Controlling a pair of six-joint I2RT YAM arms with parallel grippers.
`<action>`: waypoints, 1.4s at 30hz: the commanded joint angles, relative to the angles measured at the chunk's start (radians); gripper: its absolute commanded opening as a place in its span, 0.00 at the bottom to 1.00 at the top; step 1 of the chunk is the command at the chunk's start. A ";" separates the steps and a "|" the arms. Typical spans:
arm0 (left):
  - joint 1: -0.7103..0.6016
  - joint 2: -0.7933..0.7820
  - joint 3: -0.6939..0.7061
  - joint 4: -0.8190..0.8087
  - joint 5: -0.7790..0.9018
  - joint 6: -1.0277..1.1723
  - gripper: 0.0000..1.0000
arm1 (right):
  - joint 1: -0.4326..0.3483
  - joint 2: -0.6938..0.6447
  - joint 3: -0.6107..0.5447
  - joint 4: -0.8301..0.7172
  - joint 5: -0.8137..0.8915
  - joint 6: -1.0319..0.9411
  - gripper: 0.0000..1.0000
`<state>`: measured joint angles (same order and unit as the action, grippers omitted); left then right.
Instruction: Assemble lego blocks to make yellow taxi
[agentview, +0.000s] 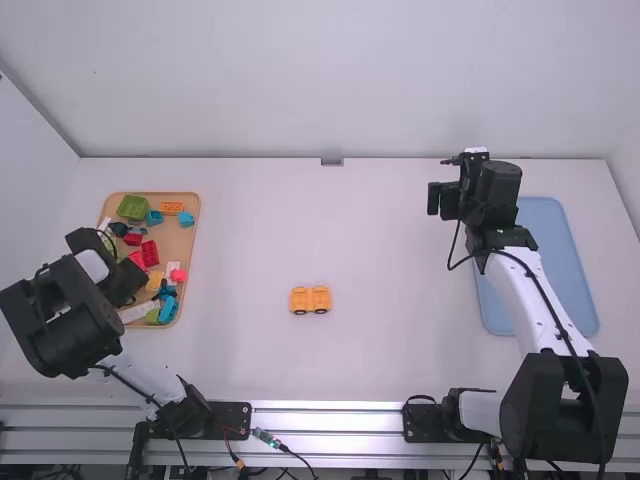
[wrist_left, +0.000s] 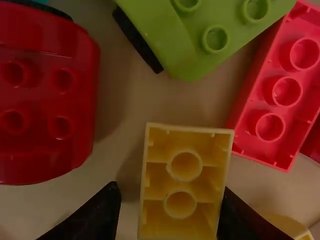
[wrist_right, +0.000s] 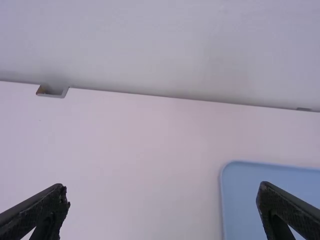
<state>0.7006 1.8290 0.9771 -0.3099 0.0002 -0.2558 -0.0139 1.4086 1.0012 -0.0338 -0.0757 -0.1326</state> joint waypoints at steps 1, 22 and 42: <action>-0.001 0.004 0.003 0.004 0.016 0.018 0.48 | 0.002 0.003 0.019 0.000 -0.006 0.005 0.99; 0.000 0.004 0.004 0.013 0.016 -0.008 0.30 | 0.002 0.003 0.019 -0.004 -0.006 0.005 0.99; -0.002 -0.262 0.014 -0.037 0.237 0.099 0.02 | 0.023 0.003 0.019 -0.004 -0.103 0.005 0.99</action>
<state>0.7002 1.6348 0.9874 -0.3428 0.1593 -0.1951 -0.0029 1.4086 1.0012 -0.0372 -0.1505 -0.1322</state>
